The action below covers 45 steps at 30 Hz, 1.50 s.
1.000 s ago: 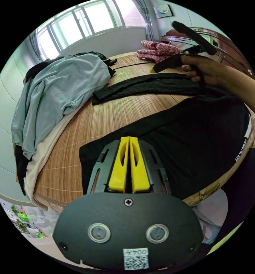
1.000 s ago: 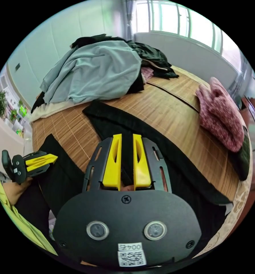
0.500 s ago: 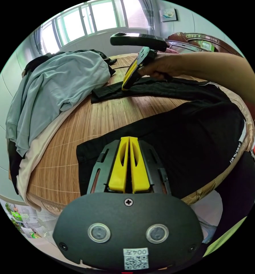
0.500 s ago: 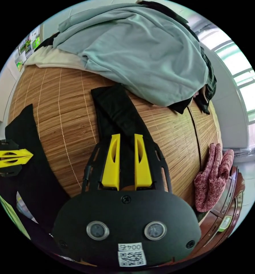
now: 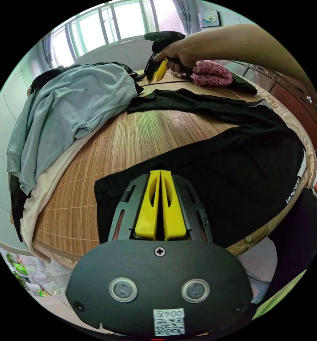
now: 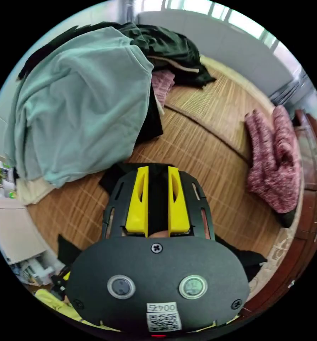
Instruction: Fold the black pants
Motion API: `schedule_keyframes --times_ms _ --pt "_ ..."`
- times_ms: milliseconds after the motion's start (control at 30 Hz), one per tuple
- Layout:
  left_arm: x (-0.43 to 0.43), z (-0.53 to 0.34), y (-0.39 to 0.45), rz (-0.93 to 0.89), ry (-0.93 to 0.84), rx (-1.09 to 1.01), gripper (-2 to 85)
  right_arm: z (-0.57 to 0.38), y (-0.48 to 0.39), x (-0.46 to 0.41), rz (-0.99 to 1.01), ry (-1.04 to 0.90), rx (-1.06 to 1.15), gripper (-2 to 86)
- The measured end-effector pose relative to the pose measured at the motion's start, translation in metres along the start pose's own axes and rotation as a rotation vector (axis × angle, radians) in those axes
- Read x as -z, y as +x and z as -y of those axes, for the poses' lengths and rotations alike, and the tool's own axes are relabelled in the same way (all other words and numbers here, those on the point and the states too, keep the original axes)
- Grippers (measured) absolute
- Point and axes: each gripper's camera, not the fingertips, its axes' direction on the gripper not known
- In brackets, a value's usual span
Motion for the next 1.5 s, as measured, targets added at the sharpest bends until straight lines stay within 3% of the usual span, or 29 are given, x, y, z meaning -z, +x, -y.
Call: schedule_keyframes --times_ms 167,233,400,533,633,833,967,1033,1167,1233,1333,1500 --pt "0.0 0.002 0.001 -0.011 0.002 0.009 0.2 -0.078 0.062 0.079 0.289 0.251 -0.043 5.7" --pt "0.0 0.003 0.001 -0.012 0.003 0.01 0.2 -0.162 0.077 0.123 0.326 0.352 0.008 4.4" --pt "0.002 0.006 0.011 0.024 0.008 -0.003 0.2 -0.372 0.114 0.186 0.105 0.365 -0.007 1.0" --pt "0.014 0.007 0.024 0.087 0.058 -0.021 0.2 -0.541 0.178 0.223 0.001 0.305 -0.247 -0.1" --pt "0.033 0.002 0.033 0.122 0.158 -0.015 0.2 -0.61 0.207 0.234 -0.1 0.239 -0.339 -0.6" --pt "0.038 0.008 0.056 0.152 0.139 -0.09 0.2 -0.634 0.242 0.2 -0.26 -0.006 -0.346 -0.7" --pt "0.014 0.023 0.081 0.114 0.017 -0.252 0.2 -0.646 0.25 0.225 -0.359 0.088 -0.343 -0.6" --pt "0.013 0.027 0.086 0.136 0.037 -0.256 0.2 -0.653 0.264 0.245 -0.376 0.105 -0.306 -0.4" --pt "0.01 0.043 0.078 0.081 0.035 -0.197 0.2 -0.675 0.316 0.305 -0.229 0.211 -0.342 0.8" --pt "0.009 0.051 0.075 0.054 0.032 -0.175 0.2 -0.696 0.362 0.357 -0.18 0.404 -0.421 6.4" --pt "0.007 0.062 0.077 0.053 0.029 -0.173 0.2 -0.7 0.435 0.403 -0.058 0.496 -0.473 14.5" --pt "0.003 0.08 0.084 0.066 0.024 -0.179 0.2 -0.695 0.563 0.444 0.064 0.611 -0.652 14.3"
